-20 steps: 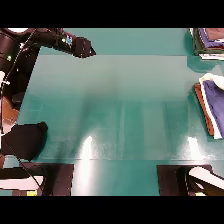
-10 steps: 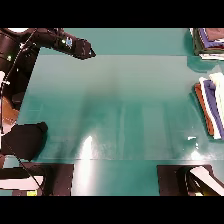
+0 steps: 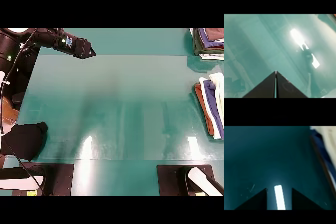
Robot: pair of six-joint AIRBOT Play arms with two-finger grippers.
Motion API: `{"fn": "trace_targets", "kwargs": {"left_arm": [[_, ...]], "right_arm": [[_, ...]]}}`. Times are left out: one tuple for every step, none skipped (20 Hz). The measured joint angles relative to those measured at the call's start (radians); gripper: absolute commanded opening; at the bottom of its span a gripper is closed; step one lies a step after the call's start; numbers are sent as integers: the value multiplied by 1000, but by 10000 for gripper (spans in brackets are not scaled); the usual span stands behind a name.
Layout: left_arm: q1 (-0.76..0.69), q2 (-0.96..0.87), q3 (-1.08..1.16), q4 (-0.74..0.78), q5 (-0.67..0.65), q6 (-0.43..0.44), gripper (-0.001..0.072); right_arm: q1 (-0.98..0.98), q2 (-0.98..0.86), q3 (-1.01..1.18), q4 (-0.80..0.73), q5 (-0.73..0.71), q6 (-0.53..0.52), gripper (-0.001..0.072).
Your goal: Fold the shirts.
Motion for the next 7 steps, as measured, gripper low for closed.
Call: {"fn": "trace_targets", "kwargs": {"left_arm": [[0,0,0,0,0,0,25],[0,0,0,0,0,0,25],[0,0,0,0,0,0,25],[0,0,0,0,0,0,25],[0,0,0,0,0,0,25],[0,0,0,0,0,0,25],[0,0,0,0,0,0,25]], "right_arm": [[76,0,2,10,-22,0,14],[153,0,3,18,-47,0,14],[223,0,3,24,-75,0,14],[281,0,4,27,-98,0,14],[333,0,5,31,-120,0,14],[374,0,5,33,-140,-1,14],[408,0,5,34,-154,-1,13]]}}
